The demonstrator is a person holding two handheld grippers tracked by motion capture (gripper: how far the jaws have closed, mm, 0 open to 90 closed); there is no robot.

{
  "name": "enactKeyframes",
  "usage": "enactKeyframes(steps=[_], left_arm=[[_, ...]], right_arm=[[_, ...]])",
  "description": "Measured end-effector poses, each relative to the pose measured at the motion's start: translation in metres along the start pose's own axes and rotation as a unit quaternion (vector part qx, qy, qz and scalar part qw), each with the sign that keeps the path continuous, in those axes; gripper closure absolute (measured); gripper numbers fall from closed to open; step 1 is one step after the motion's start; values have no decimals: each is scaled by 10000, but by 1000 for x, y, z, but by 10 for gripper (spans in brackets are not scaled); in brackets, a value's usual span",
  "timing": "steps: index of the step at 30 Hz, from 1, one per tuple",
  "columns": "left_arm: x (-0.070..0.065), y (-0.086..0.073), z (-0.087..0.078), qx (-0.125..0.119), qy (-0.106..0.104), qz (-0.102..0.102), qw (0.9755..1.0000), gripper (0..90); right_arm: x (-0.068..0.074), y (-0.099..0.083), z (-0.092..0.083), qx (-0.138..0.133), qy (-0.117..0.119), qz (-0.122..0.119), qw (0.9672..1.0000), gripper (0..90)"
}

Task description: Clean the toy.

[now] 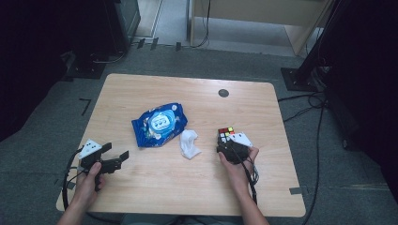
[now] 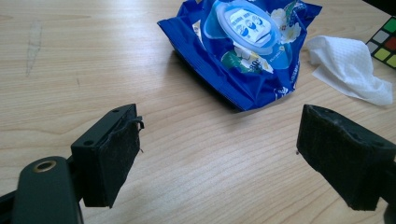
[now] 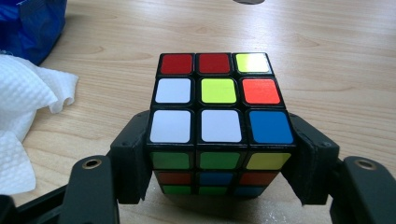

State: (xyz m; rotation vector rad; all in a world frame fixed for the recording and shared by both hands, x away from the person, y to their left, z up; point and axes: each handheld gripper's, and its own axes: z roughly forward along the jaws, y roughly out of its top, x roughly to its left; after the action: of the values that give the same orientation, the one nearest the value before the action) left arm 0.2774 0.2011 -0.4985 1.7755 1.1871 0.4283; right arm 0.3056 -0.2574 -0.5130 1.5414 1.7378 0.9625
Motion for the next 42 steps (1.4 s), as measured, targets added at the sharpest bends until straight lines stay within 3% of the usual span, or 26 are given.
enactKeyframes(steps=[5, 8, 11, 14, 16, 20, 29, 34, 42], left_arm=[[0, 0, 0, 13, -2, -7, 10000, 137], [2, 1, -1, 17, 2, -7, 10000, 137], [2, 2, -1, 21, 20, -45, 10000, 137], [1, 3, 0, 16, 124, -95, 9999, 137], [0, 4, 1, 54, 153, -97, 9998, 137], [-7, 1, 2, 252, 277, 225, 9990, 137], [-3, -14, -3, 502, 458, 303, 9972, 138], [2, -18, -12, 573, 669, 335, 9956, 138], [12, -26, -24, 778, 822, 285, 9932, 138]], right_arm=[[-1, 0, 0, 13, 64, 76, 10000, 338], [-4, 2, -3, -109, 333, 40, 9994, 134], [-7, 13, -16, -191, 537, 28, 9984, 10], [-13, 22, -28, -219, 737, 117, 9970, 0], [-21, 24, -36, -75, 767, 117, 9970, 0], [-44, 21, -53, 39, 816, 174, 9965, 0], [-102, -2, -86, 128, 624, 354, 9973, 0], [-122, -21, -94, 250, 507, 422, 9975, 0], [-144, -47, -101, 502, 290, 473, 9972, 0]])
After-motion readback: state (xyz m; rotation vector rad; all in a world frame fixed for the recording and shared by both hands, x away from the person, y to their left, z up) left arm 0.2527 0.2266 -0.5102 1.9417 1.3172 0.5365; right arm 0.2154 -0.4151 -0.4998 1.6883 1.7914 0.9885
